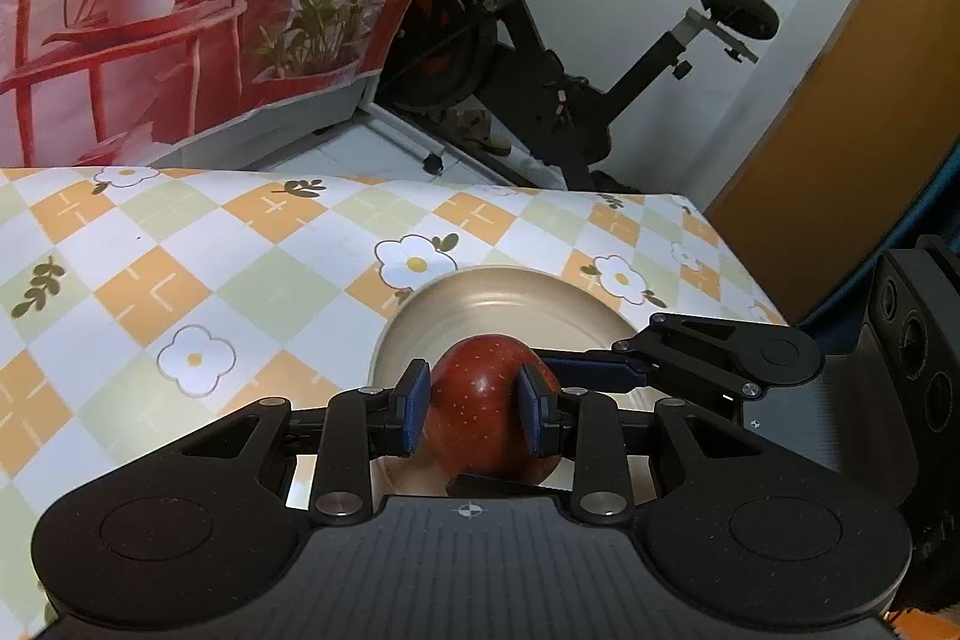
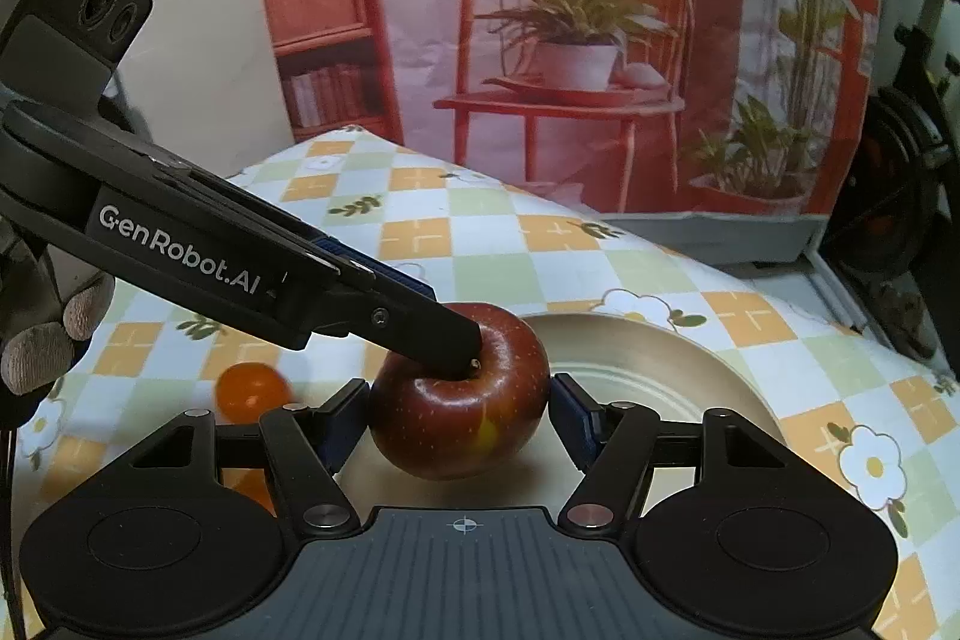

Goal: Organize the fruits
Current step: 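Lift the red apple with the left gripper and carry it over the plate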

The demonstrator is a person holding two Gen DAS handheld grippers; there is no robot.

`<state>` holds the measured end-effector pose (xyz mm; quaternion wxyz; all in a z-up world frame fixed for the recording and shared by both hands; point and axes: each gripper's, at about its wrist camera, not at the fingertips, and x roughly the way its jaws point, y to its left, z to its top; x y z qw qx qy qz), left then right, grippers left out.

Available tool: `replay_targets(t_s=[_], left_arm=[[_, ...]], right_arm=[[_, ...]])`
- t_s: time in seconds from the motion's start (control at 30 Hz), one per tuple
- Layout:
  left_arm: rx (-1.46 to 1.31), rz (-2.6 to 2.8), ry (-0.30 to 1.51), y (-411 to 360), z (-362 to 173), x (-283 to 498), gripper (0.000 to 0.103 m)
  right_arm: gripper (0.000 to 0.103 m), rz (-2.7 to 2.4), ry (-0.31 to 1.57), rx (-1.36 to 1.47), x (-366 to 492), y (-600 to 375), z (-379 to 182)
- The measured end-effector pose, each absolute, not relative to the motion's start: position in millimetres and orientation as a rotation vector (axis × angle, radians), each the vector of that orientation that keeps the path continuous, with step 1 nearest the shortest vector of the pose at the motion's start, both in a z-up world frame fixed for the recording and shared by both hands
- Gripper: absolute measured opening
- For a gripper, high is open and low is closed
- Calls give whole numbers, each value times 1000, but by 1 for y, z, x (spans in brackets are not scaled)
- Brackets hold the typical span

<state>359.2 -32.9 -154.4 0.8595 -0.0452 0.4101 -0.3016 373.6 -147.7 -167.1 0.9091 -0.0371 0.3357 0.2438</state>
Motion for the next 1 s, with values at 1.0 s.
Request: replay_targets(t_s=[1.0], left_arm=[[-64,-513,829,-36,-161,373,34]], right_arm=[[66,419,679,-107,368,-164,-173]])
